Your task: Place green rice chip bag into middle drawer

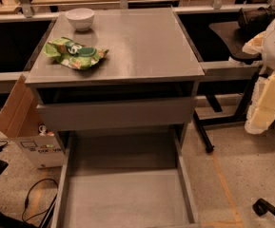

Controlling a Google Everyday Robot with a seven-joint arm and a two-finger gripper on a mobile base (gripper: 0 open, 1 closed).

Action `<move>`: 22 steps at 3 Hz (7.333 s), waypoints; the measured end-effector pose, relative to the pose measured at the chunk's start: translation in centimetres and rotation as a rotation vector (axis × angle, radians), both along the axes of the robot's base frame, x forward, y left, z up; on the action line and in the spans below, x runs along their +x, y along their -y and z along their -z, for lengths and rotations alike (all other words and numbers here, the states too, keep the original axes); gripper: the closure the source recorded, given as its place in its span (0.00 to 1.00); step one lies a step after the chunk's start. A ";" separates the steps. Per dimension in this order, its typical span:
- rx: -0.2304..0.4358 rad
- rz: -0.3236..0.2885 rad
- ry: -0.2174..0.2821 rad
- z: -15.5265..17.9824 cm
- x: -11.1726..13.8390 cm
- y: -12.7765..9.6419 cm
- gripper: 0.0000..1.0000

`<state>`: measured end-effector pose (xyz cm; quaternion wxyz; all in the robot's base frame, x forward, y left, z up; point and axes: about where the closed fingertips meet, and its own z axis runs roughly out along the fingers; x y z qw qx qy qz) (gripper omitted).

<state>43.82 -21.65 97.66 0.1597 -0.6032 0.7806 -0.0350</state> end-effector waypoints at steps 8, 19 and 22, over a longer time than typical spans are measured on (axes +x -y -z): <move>0.624 -0.092 0.256 -1.7 23.2 -23.5 0.00; 0.776 0.010 0.092 11.0 39.5 -49.3 1.00; 0.621 -0.034 0.196 -1.1 31.5 -44.6 1.00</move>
Offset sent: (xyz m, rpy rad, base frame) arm 0.0949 0.0687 0.0143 0.2723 -0.1901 0.0566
